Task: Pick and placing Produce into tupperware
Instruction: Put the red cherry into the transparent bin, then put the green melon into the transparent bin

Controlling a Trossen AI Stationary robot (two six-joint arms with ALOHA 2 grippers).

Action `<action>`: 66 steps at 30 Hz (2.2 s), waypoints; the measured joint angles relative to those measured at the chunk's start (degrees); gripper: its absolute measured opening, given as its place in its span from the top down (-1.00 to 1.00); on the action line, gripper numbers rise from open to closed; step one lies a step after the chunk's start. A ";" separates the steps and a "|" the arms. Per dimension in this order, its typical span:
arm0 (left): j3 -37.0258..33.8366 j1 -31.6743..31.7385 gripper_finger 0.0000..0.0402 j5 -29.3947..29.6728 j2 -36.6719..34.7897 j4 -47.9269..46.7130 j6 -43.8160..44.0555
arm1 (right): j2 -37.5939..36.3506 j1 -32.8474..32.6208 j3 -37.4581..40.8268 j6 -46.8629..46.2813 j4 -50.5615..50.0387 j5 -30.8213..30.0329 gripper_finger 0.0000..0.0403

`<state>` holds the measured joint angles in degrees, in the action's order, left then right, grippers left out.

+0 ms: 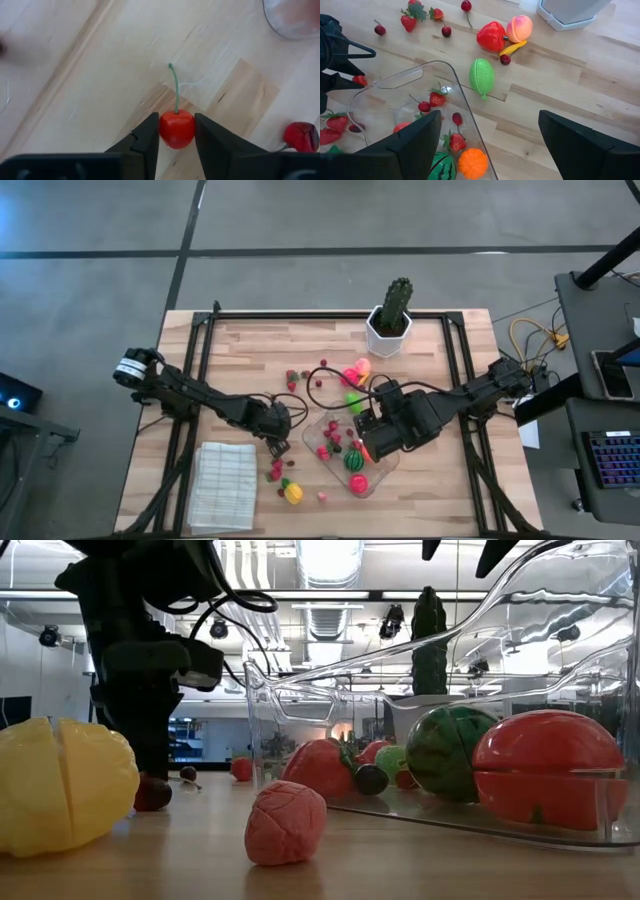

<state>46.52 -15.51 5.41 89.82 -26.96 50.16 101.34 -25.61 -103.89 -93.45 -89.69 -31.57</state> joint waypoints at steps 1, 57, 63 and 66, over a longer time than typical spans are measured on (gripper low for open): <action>0.00 0.00 0.56 0.00 -0.02 0.00 -0.13 | 0.00 0.00 0.05 -0.02 0.00 0.00 -0.62; 15.10 2.16 0.42 -9.47 4.37 24.65 -27.94 | -3.80 0.09 0.14 -4.94 -0.33 -10.07 -0.62; 15.06 2.16 0.08 -7.35 4.60 24.01 -25.46 | -3.80 0.09 0.14 -3.84 -0.33 -10.03 -0.62; 15.06 2.16 -0.11 -5.14 4.47 23.98 -23.05 | -3.80 0.07 0.14 -3.59 -0.33 -10.01 -0.62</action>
<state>61.58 -13.34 0.26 94.29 -2.98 27.11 97.54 -25.54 -103.74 -97.04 -90.02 -41.58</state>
